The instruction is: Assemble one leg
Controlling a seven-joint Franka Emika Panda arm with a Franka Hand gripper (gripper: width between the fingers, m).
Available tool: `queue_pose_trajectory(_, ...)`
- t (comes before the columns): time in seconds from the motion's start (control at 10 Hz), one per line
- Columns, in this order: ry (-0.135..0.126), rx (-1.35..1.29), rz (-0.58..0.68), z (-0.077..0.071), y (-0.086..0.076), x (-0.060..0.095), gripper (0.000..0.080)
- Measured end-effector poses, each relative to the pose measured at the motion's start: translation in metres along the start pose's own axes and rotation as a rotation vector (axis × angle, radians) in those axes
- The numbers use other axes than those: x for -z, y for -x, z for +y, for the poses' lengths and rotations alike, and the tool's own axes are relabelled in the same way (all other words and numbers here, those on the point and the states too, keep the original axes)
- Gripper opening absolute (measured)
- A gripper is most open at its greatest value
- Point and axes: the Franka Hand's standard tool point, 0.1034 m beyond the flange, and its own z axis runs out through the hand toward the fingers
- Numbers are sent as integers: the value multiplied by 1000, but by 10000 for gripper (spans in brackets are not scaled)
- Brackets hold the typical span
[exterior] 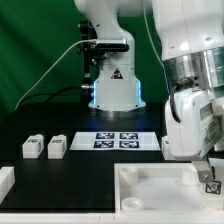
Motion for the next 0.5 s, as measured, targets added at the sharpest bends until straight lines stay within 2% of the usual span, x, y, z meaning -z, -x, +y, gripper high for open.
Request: queue_pose_trajectory(0.5,1,10,1,0,0,-1,648)
